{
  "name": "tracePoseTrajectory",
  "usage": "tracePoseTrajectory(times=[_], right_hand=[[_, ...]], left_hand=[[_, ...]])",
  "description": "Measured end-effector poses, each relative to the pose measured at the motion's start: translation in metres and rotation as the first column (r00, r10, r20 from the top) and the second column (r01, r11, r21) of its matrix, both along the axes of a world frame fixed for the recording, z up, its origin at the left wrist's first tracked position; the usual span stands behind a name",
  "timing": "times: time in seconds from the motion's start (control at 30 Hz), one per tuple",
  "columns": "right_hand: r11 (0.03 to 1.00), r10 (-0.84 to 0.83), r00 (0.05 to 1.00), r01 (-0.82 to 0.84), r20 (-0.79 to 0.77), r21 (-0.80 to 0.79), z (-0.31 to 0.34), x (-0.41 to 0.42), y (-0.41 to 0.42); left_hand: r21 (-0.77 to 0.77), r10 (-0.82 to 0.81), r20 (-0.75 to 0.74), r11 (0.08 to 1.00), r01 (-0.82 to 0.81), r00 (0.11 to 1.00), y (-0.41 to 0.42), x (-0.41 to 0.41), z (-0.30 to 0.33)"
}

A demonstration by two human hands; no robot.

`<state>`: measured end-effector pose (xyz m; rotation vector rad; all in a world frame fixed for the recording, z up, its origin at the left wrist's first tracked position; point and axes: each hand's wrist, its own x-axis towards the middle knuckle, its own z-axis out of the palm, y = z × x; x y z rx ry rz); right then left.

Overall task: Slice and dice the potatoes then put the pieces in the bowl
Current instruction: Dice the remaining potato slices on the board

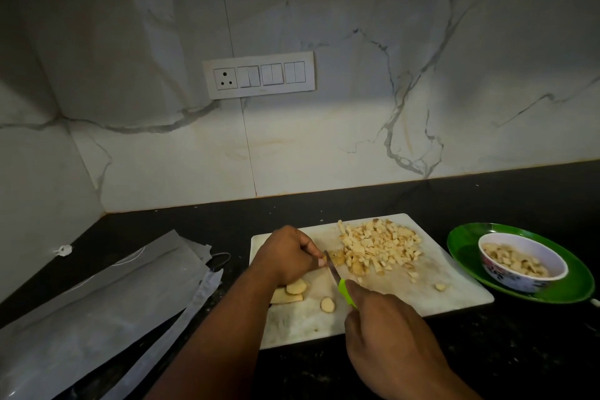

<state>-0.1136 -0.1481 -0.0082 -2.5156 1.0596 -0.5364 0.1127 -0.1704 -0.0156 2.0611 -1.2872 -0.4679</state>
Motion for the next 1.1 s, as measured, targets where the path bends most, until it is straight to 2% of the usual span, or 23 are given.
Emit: tracePoseTrajectory(times=[0.1,0.23,0.4,0.53,0.7,0.97,1.1], right_hand=[[0.999,0.005,1.0,-0.005,-0.015,0.034,0.002,-0.018,0.006],[0.996,-0.058,0.997,0.055,0.042,0.07,0.012,-0.036,0.009],[0.99,-0.138,0.966,0.133,0.218,0.037,-0.003,-0.039,-0.014],[0.973,-0.191,0.871,0.108,0.452,0.204,-0.02,-0.039,-0.03],[0.973,-0.188,0.829,0.084,0.527,0.215,-0.024,-0.041,-0.031],[0.969,-0.167,0.807,0.026,0.567,0.247,-0.031,-0.041,-0.036],[0.97,-0.137,0.811,-0.006,0.569,0.241,-0.032,-0.042,-0.037]], left_hand=[[-0.005,-0.01,0.001,1.0,0.01,1.0,-0.001,0.0,0.0],[-0.011,-0.04,0.021,0.999,0.04,0.999,0.002,0.001,0.002],[0.003,-0.071,0.184,0.997,0.072,0.98,0.003,-0.004,0.009],[0.014,-0.075,0.273,0.997,0.074,0.959,-0.002,-0.017,0.01],[0.104,-0.151,0.355,0.987,0.122,0.923,-0.012,-0.031,0.008],[0.039,-0.119,0.251,0.993,0.113,0.961,-0.015,-0.027,0.013],[0.081,-0.195,0.194,0.98,0.182,0.961,-0.005,-0.016,0.016]])
